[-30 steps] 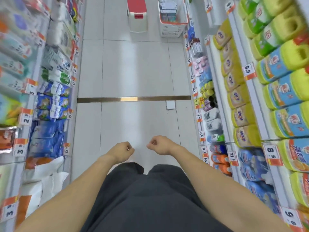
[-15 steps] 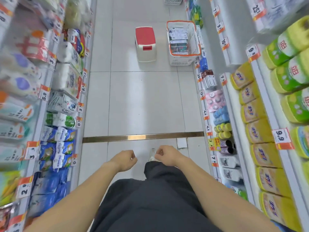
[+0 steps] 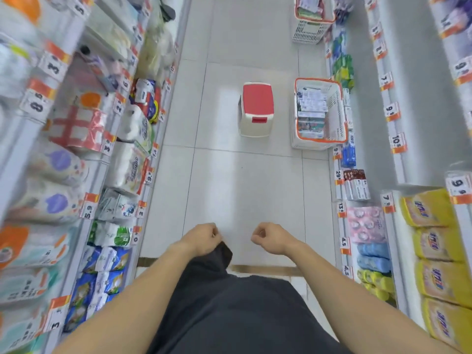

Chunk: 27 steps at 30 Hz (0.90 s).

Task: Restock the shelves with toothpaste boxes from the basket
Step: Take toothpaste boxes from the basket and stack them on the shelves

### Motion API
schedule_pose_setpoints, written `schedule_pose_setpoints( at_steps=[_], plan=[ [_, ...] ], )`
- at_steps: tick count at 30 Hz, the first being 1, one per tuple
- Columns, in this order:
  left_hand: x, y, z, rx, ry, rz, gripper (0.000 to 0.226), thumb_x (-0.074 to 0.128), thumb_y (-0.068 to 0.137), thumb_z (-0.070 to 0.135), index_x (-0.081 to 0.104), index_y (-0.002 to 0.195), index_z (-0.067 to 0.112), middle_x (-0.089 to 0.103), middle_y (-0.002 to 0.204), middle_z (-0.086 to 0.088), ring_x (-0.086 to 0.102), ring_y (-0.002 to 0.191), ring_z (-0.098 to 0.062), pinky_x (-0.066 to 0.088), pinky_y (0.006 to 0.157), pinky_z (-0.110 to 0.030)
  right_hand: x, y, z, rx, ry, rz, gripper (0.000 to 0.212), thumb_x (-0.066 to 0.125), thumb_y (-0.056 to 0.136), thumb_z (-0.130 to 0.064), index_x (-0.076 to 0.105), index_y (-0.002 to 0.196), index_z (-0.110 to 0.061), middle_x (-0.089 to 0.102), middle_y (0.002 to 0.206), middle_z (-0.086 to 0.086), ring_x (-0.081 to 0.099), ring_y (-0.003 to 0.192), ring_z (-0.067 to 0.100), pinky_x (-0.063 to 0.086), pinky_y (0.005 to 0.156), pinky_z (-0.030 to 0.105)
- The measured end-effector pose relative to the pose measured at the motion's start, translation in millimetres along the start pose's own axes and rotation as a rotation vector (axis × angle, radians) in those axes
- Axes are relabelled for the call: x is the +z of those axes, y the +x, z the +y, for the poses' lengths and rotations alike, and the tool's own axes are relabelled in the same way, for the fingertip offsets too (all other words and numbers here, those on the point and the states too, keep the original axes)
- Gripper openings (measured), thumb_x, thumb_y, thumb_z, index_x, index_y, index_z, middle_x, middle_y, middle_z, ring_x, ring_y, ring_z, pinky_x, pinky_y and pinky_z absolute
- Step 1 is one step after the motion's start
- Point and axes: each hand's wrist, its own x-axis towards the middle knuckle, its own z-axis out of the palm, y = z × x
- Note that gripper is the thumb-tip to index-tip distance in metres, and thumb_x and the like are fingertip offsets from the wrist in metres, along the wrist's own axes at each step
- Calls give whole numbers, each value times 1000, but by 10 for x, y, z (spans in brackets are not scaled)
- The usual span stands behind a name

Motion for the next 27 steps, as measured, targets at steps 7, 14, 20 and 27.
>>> schedule_pose_setpoints(
  at_steps=[7,14,20,27],
  plan=[
    [-1549,941,126,15,55,-22,34,47,99,39,60,120,15,64,119,-2,58,99,-18,44,82,-28,-1134,889,-892,-9,96,78,28,59,95,-37,65,114,-18,66,115,-5,61,107,16,48,95,28],
    [-3051,2352,433,11,141,-67,23,48,99,39,59,109,21,65,112,0,61,98,-17,48,84,-28,-2295,2257,-1520,15,272,120,18,60,94,-35,64,106,-21,67,109,-5,61,97,12,44,82,22],
    [-4594,3322,962,11,258,-91,31,48,99,39,61,117,17,65,114,-1,60,102,-20,49,90,-33,-3503,3167,-2176,50,352,134,24,60,94,-31,67,108,-13,69,108,-1,63,98,16,45,80,25],
    [-6112,4461,1673,83,207,-115,28,50,100,36,64,113,16,67,111,1,62,100,-17,48,88,-29,-4897,4080,-2947,47,405,179,28,59,97,-34,65,116,-14,62,107,-6,57,99,14,42,85,27]
  ],
)
